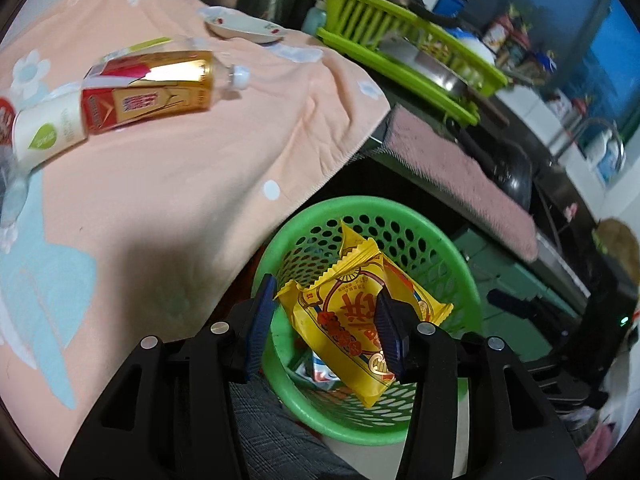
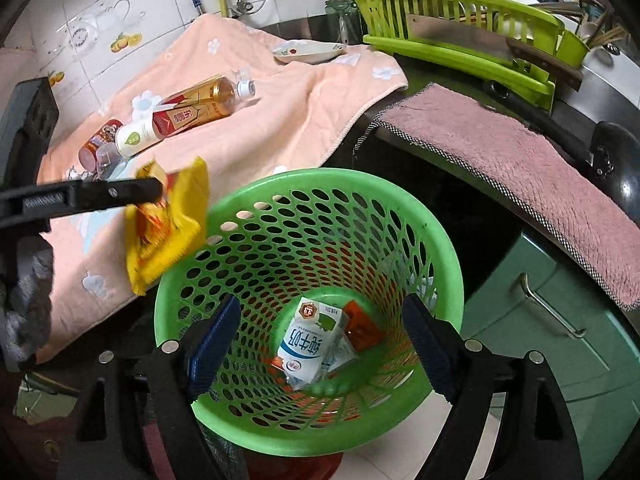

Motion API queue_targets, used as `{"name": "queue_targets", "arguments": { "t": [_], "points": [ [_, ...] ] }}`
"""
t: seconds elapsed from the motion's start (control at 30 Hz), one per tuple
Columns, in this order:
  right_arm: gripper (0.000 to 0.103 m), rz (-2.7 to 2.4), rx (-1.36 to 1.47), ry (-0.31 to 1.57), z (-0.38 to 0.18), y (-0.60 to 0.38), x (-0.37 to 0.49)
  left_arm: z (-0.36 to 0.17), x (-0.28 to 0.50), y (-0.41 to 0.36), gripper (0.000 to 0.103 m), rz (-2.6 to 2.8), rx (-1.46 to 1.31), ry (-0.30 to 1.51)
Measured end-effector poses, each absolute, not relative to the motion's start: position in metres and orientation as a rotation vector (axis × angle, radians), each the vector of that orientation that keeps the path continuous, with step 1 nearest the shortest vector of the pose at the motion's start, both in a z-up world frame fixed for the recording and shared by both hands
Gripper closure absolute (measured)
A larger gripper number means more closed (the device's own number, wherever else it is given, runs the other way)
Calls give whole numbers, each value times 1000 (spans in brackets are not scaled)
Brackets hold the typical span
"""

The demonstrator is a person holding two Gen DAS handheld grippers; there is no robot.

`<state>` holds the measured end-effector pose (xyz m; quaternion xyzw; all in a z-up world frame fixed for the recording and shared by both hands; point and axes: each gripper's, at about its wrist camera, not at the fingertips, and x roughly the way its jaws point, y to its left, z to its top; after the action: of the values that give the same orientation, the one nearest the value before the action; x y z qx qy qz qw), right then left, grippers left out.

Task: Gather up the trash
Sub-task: 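Drop the yellow bag and white carton into the green basket with both grippers, then grasp the red paper cup with the left gripper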

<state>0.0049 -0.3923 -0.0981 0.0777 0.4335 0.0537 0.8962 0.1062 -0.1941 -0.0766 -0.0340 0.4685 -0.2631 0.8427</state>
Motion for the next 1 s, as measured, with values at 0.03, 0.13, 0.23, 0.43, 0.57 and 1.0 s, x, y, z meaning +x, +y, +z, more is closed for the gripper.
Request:
{"name": "queue_targets", "arguments": {
  "t": [0.03,0.13,0.23,0.43,0.57,1.0],
  "points": [
    [23,110,165,895,-98,-393,4,-77,105,-198,51,-550,-47,984],
    [23,112,175,890,-98,-395,4,-78,104,-203,44,-546,-16,974],
    [23,109,180,886,-97,-396,6,-80,105,-202,38,-540,-13,982],
    [23,110,175,878,-93,-394,8,-81,104,-199,32,-544,-19,986],
    [23,120,163,873,-88,-390,11,-78,103,-193,32,-541,-33,977],
    [22,216,90,860,-73,-350,47,-53,115,-127,32,-405,-77,896]
  ]
}}
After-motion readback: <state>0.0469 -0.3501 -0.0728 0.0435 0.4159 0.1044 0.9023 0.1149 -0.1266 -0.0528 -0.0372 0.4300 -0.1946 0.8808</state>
